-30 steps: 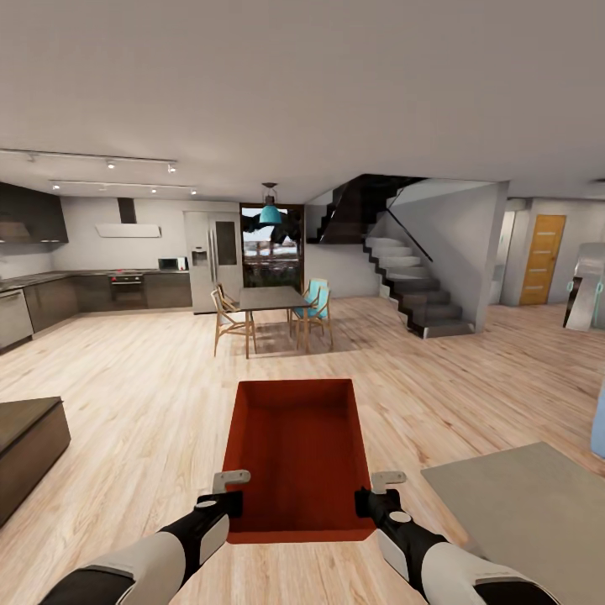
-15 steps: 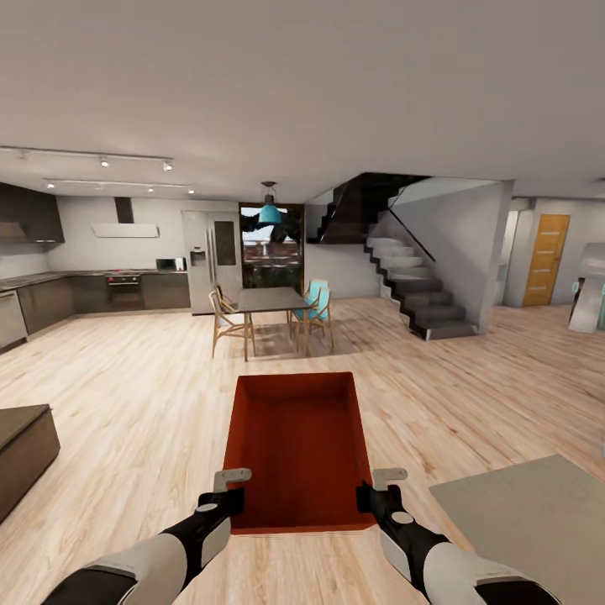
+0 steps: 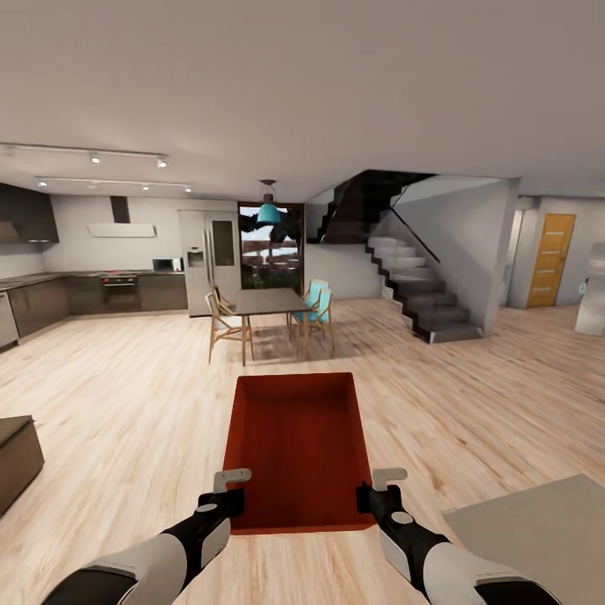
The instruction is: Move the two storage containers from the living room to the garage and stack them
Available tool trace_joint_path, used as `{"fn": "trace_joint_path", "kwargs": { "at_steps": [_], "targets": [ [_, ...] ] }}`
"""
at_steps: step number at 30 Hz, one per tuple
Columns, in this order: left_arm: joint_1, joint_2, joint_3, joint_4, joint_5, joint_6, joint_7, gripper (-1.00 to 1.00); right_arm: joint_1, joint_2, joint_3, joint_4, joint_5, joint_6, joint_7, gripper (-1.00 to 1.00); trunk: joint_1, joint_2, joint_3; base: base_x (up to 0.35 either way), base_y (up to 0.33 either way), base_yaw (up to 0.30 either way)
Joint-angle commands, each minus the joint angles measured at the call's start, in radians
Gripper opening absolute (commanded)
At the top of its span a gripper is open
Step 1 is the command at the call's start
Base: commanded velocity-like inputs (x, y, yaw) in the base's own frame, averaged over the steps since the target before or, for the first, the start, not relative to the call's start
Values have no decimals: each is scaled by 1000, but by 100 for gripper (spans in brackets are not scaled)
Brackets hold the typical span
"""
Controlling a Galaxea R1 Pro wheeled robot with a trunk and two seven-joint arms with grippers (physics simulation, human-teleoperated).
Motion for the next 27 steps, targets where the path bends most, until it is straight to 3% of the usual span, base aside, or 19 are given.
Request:
{"fn": "trace_joint_path", "kwargs": {
  "at_steps": [1,27],
  "targets": [
    [-1,18,46,4,18,-4,6,-100,-2,0,-41,-2,7,-26,-8,-100,1,-1,-2,323,0,0],
    [-1,18,46,4,19,-2,6,-100,-2,4,-41,-2,10,-22,-12,-100,1,-1,-2,323,0,0]
  ]
}}
